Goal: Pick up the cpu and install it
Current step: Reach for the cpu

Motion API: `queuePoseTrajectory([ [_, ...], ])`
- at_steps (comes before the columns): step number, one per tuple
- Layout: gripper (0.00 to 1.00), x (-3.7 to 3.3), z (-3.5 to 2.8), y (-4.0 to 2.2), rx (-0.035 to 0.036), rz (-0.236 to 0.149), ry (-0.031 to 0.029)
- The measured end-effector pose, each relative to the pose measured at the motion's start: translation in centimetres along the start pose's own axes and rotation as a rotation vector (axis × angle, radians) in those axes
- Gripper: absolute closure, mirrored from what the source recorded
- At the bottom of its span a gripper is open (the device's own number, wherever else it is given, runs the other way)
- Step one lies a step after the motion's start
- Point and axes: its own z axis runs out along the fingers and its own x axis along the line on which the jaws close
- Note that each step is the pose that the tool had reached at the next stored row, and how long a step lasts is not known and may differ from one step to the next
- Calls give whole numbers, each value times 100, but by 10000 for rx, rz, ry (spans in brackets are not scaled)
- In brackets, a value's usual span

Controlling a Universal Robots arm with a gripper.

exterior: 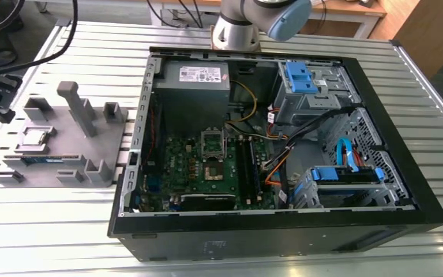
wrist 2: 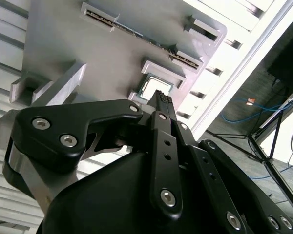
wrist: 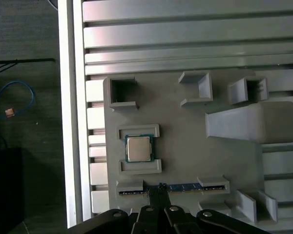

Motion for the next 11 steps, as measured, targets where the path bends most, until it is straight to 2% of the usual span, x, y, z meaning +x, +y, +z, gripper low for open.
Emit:
queuePoseTrajectory([
  [4, 89, 9, 48, 5, 1, -1, 1],
  [11, 89, 14, 124, 55, 0, -8, 1],
])
